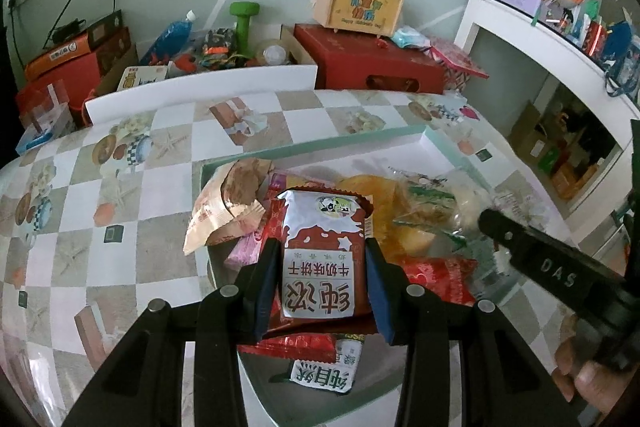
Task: Organize snacks
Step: 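Lift biscuit pack with left tool while right tool carries white bag over tray, then open left tool releasing biscuit pack while right tool releases white bag into tray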
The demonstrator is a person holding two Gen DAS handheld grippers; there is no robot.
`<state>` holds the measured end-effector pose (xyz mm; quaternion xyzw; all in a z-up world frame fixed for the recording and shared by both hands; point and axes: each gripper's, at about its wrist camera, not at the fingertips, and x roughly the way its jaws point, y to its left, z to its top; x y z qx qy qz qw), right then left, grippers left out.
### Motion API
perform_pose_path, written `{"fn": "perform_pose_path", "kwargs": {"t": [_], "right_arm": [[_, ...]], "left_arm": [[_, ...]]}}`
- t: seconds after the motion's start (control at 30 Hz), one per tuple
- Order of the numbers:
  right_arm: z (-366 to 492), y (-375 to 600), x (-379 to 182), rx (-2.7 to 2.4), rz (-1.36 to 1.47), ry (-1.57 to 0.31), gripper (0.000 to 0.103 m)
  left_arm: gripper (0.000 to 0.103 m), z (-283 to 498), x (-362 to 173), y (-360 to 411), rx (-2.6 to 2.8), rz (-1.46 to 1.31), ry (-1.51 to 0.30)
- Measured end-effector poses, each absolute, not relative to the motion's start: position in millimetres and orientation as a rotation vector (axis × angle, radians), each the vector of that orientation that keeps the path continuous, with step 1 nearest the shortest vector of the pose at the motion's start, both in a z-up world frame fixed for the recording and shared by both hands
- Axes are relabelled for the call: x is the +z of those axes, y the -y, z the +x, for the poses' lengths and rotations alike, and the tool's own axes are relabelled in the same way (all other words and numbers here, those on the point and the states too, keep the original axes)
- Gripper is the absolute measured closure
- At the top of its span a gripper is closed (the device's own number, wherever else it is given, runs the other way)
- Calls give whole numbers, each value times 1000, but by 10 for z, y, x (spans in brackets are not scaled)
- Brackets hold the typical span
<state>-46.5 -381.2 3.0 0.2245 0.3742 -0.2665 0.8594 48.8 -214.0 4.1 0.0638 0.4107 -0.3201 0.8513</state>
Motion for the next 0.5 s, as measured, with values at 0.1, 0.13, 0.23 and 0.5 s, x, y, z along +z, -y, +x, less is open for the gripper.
{"fn": "perform_pose_path", "kwargs": {"t": [0.1,0.13,0.23,0.5], "right_arm": [[-391,3809,-94,-532,484,-801,47],[-370,3807,-123,-525,487,-805,47],[-323,3792,-170,-515,481,-798,47],[-266,3791,-189,-507,473,-782,47]], "left_arm": [[60,505,-12,2168,-667,142,-870],[60,511,-29,2178,-666,142,-871],[60,531,-75,2212,-661,144,-880],[60,579,-167,2289,-656,149,-894]]}}
